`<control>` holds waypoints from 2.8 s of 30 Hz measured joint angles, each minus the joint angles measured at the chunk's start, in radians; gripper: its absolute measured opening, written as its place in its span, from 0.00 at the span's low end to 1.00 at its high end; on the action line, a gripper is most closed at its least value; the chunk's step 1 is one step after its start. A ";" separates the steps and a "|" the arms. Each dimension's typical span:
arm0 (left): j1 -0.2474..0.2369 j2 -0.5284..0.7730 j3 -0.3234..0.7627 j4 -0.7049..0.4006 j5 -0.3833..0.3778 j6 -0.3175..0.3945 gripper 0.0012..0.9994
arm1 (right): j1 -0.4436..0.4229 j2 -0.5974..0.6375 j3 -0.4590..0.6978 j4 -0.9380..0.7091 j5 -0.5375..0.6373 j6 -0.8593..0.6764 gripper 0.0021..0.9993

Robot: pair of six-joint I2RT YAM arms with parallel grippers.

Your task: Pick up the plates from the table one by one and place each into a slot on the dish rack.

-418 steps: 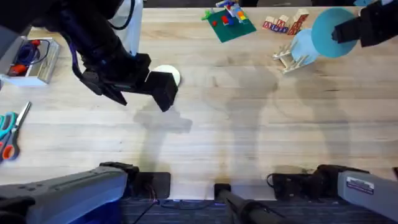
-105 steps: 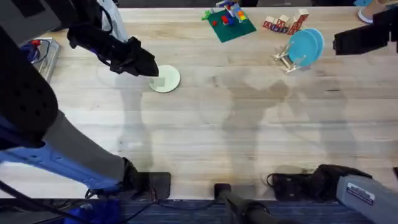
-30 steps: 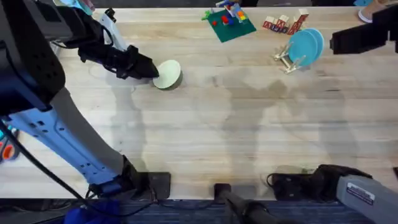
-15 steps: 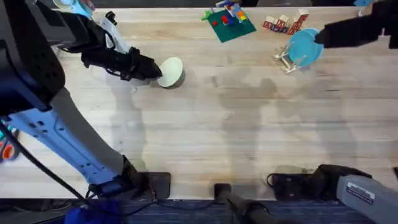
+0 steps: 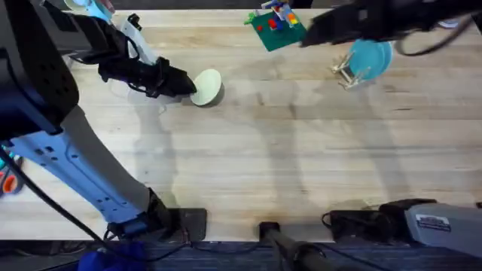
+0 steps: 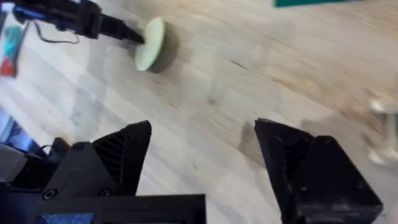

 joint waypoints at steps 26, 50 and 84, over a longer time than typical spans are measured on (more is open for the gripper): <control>0.001 0.000 -0.001 0.001 0.001 0.000 0.04 | 0.356 0.479 0.000 0.476 -0.016 0.596 1.00; 0.001 0.000 -0.006 0.018 0.009 0.000 0.04 | 0.407 0.528 0.000 0.623 -0.010 0.720 1.00; 0.001 0.000 -0.009 0.023 0.014 -0.001 0.04 | 0.451 0.664 0.006 0.799 0.001 0.862 1.00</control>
